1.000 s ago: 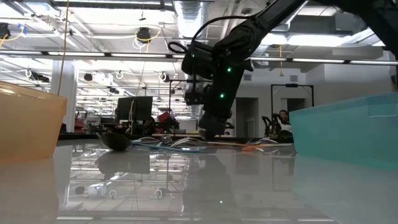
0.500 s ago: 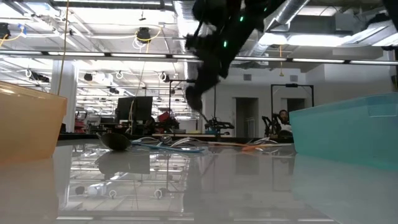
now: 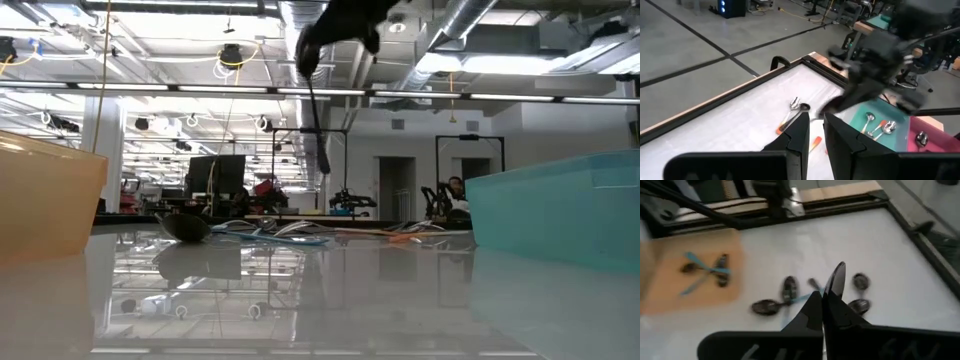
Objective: Sort silverware by color (type)
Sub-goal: Put the black spoon into the pink bin
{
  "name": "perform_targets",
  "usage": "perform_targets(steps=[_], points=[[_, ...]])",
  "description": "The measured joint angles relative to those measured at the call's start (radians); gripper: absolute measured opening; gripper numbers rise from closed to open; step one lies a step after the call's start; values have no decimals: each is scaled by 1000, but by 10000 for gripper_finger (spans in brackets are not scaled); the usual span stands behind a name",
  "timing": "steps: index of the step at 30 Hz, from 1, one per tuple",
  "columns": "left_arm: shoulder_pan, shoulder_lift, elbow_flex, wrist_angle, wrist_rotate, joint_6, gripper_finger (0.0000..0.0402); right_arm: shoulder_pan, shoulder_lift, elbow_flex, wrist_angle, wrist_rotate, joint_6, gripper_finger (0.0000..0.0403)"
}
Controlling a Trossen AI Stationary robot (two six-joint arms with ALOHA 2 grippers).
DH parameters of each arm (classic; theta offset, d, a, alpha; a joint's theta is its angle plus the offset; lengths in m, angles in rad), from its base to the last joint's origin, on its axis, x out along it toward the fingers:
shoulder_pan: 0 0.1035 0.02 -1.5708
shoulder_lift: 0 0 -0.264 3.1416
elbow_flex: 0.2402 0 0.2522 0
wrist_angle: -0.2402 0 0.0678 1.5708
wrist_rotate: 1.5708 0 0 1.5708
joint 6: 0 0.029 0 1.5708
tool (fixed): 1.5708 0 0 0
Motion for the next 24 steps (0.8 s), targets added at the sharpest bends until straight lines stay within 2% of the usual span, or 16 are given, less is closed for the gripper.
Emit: perform_targets(steps=[4,11,18,24], points=[[0,0,0,0,0,-1,43,70,-60,0,-7,-9,72,4],[0,0,0,0,0,-1,43,229,-173,0,-82,-109,288,4],[0,0,0,-11,-1,0,43,424,-272,1,-154,-81,589,4],[0,0,0,-21,-1,0,43,560,-309,1,-375,-20,921,4]])
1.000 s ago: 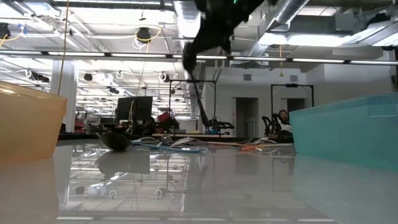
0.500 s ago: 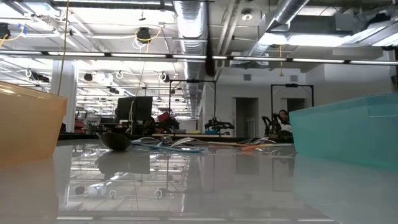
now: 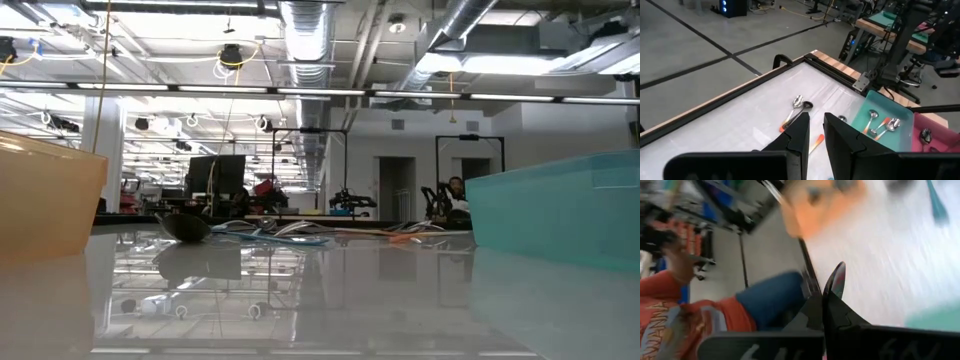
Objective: Sort silverware by color (type)
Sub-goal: Put the black spoon into the pink bin
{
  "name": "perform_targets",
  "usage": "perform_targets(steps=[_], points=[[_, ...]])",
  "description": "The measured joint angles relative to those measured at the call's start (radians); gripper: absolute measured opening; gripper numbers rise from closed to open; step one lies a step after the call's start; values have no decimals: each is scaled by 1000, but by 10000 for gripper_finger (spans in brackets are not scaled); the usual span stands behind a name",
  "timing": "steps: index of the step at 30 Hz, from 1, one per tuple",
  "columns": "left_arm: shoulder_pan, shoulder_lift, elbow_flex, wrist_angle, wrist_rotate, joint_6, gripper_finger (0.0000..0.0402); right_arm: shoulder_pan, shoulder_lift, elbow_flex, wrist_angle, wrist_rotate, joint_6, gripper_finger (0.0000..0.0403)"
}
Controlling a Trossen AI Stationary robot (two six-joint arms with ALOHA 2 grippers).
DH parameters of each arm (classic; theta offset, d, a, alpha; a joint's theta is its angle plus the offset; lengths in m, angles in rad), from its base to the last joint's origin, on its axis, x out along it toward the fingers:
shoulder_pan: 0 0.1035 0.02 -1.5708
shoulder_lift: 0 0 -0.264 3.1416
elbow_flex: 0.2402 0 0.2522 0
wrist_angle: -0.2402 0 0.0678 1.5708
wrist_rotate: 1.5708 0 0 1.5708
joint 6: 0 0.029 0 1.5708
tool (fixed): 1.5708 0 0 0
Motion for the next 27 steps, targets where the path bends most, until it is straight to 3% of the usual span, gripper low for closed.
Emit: perform_targets(steps=[8,16,21,27], points=[[0,0,0,-1,-4,32,43,169,4,0,-282,-14,372,4],[0,0,0,-1,-45,31,43,315,67,0,-402,-36,657,3],[0,11,0,-5,-46,31,43,339,145,0,-404,-61,732,3],[0,57,0,-5,-66,44,43,314,255,0,-395,-114,712,3]])
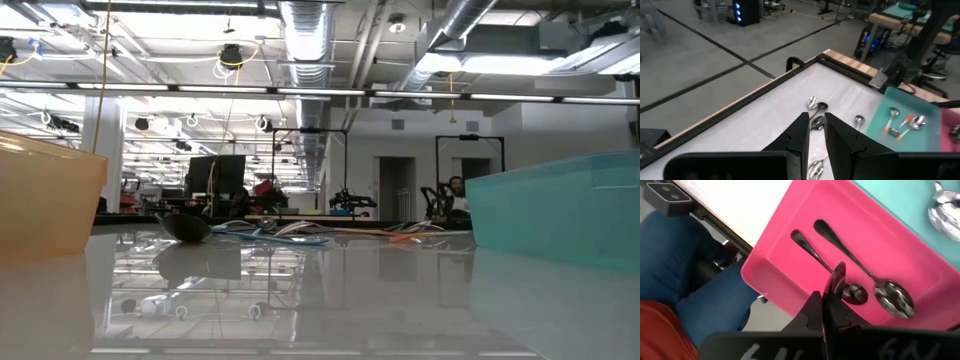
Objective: Sort silverware by color (type)
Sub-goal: Put the black spoon into the pink bin
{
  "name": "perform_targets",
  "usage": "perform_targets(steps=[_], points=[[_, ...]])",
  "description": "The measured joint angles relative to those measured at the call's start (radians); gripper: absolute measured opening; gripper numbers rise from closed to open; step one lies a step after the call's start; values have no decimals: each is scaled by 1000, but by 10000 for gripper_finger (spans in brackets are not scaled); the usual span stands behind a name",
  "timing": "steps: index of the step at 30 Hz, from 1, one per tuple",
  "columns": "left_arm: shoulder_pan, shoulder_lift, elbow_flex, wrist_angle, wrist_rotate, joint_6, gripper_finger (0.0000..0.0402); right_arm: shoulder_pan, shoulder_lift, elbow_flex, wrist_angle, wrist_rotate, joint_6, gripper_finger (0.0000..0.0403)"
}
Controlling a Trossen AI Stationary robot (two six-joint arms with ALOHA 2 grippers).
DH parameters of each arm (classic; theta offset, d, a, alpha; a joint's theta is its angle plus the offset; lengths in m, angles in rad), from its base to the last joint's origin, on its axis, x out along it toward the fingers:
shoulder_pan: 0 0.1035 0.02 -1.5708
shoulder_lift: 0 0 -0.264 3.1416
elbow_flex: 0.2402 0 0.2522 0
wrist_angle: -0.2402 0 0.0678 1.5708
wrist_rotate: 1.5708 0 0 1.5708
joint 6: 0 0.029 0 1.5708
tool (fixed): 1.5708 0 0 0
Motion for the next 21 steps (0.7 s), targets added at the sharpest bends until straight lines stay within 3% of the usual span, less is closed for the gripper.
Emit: perform_targets(steps=[6,12,21], points=[[0,46,0,3,-46,-2,43,-39,54,0,84,-4,-99,3],[0,56,0,13,-47,-17,43,-49,69,-4,55,-48,-158,3],[0,54,0,13,-47,-5,43,-73,69,-123,241,-103,-184,3]])
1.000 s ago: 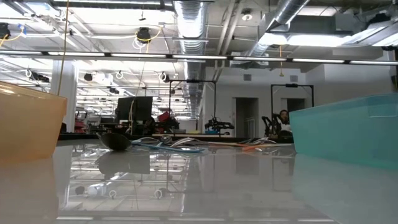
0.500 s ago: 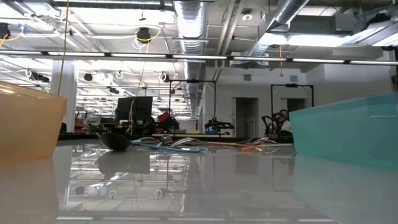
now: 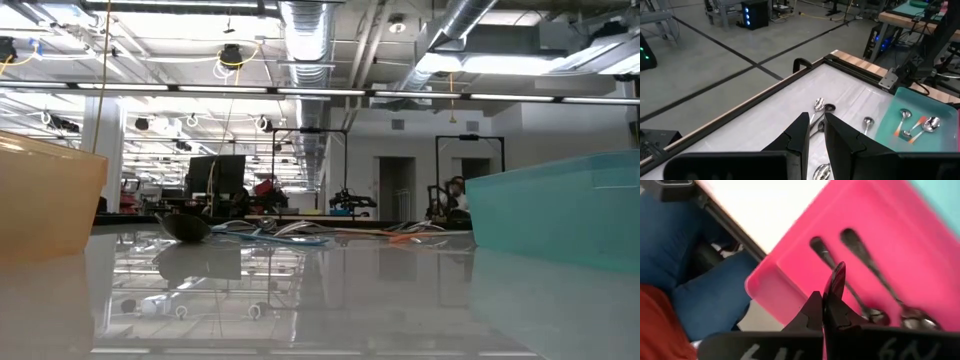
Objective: Sort silverware by color (type)
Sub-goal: Put the black spoon into the pink bin
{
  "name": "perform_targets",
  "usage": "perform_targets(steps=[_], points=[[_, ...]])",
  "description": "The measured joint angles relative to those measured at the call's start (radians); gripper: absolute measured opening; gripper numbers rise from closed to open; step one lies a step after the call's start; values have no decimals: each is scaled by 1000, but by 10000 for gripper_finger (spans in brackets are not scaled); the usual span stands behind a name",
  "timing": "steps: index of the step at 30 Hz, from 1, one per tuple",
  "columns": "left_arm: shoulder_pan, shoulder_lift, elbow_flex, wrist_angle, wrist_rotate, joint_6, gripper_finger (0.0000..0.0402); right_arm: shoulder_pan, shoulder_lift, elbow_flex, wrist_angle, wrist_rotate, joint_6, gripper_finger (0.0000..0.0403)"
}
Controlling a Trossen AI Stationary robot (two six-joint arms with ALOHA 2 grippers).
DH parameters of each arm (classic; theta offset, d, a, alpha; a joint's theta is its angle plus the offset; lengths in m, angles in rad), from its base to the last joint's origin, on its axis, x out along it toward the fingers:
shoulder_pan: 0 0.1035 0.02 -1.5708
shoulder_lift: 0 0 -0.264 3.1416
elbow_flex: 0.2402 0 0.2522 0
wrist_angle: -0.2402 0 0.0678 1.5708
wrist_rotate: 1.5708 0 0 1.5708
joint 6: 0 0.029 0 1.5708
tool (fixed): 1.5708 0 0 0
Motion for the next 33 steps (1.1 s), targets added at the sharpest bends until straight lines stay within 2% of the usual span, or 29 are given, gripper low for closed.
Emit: perform_targets(steps=[20,27,33], points=[[0,0,0,0,0,-1,43,-71,-1,-209,198,-132,-87,3],[0,0,0,0,1,-20,43,-83,-1,-269,250,-128,-128,4],[0,0,0,0,1,-21,43,-83,-1,-268,255,-50,-194,19]])
